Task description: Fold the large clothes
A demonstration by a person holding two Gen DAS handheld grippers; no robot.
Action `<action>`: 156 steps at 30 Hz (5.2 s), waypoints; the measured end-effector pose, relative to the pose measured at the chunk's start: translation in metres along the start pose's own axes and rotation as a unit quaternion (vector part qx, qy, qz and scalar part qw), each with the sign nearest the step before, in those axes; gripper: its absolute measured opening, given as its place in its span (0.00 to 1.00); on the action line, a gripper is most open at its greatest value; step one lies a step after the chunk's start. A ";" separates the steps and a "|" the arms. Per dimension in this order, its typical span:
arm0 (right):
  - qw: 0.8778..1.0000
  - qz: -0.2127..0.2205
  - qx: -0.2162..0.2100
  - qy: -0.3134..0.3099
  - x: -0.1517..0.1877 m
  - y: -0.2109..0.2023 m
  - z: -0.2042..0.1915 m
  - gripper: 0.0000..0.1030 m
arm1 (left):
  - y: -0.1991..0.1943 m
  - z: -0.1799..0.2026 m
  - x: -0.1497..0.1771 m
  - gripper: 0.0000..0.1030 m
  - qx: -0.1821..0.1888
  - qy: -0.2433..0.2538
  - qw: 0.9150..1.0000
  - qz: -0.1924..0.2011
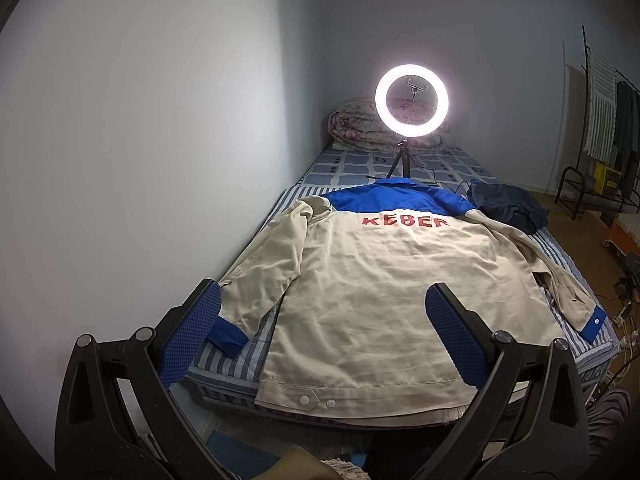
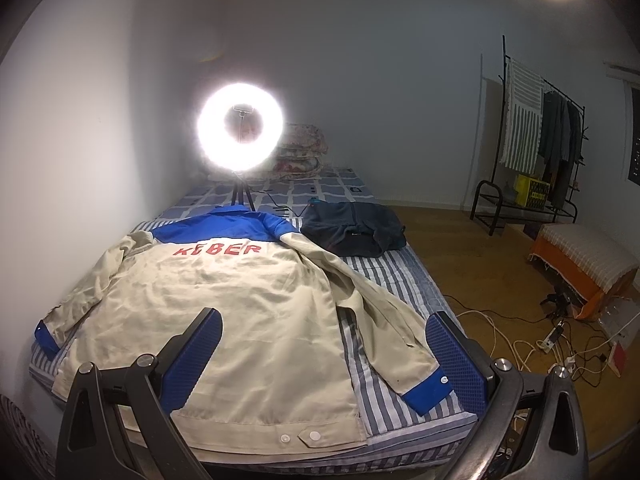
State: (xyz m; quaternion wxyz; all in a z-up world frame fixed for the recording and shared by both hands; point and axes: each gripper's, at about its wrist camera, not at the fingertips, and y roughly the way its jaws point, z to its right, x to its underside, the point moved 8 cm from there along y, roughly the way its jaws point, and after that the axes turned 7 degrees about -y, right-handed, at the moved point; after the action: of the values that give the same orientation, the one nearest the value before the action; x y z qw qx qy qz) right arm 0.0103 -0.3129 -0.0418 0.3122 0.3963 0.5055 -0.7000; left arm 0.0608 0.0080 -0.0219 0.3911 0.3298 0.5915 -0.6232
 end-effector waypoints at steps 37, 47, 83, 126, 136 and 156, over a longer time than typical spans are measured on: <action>1.000 0.006 0.000 -0.007 -0.007 -0.001 -0.006 1.00 | -0.001 -0.019 -0.001 1.00 -0.003 -0.004 1.000 -0.001; 1.000 0.009 -0.014 -0.019 -0.013 0.005 -0.023 1.00 | 0.016 -0.032 0.008 1.00 -0.027 -0.008 1.000 -0.011; 0.964 -0.055 -0.260 0.012 -0.008 0.095 -0.141 1.00 | 0.172 -0.179 0.103 0.67 -0.043 -0.183 0.957 -0.223; 0.950 -0.086 -0.299 -0.034 0.013 0.124 -0.190 0.99 | 0.234 -0.128 0.150 0.02 -0.010 -0.240 0.939 -0.248; 0.949 -0.079 -0.300 -0.051 0.015 0.119 -0.194 0.99 | 0.209 -0.182 0.134 0.57 -0.003 -0.301 0.932 -0.204; 0.927 -0.116 -0.348 -0.083 0.017 0.135 -0.235 0.74 | 0.230 -0.174 0.078 0.12 -0.044 -0.215 0.965 -0.141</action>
State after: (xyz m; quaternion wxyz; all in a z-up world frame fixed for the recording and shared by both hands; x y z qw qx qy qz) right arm 0.1714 -0.1290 -0.1594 0.3881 0.1414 0.7320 -0.5418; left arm 0.2165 0.1753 -0.2149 0.4313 0.0839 0.5609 -0.7017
